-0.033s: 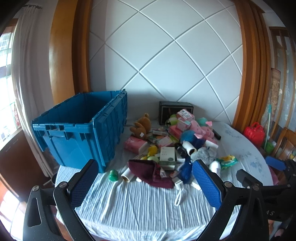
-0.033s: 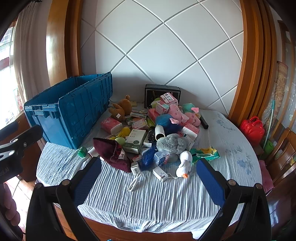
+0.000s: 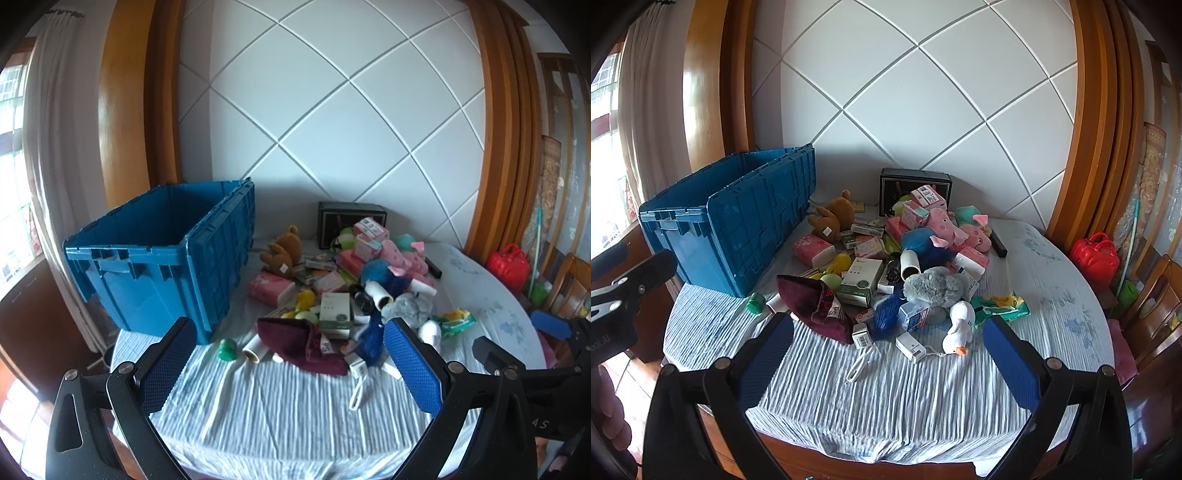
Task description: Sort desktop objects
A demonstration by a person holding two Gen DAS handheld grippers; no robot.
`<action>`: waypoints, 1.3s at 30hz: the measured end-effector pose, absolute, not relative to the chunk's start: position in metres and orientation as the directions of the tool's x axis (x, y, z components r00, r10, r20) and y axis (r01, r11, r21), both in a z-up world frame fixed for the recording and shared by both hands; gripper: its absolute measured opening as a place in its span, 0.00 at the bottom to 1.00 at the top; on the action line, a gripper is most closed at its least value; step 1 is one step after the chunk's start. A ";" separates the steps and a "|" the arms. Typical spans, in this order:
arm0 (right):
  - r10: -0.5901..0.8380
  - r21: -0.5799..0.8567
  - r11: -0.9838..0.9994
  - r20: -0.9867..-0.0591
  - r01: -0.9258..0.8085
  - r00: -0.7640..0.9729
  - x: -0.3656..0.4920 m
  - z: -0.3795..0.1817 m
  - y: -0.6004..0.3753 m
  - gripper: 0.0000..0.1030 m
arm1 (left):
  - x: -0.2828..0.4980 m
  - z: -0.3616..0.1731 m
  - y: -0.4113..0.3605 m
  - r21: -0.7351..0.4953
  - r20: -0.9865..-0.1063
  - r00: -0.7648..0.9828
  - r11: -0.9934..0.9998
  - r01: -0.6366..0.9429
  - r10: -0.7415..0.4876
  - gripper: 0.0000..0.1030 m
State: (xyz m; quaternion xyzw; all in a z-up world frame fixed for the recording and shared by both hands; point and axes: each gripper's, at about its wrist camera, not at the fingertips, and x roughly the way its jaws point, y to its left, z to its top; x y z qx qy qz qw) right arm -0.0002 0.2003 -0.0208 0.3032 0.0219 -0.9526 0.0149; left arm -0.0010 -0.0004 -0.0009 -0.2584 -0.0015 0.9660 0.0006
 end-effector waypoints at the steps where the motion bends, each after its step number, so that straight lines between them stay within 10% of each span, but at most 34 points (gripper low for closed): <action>1: -0.015 -0.034 -0.999 -0.579 0.042 -0.815 -0.001 -0.021 0.200 1.00 | -0.002 -0.002 -0.001 -0.004 -0.500 -0.866 -1.000 0.000 0.002 1.00; 39: 0.014 -0.052 -0.998 -0.585 0.021 -0.811 -0.004 -0.021 0.209 1.00 | -0.018 -0.015 0.001 0.000 -0.533 -0.846 -1.000 -0.016 0.014 1.00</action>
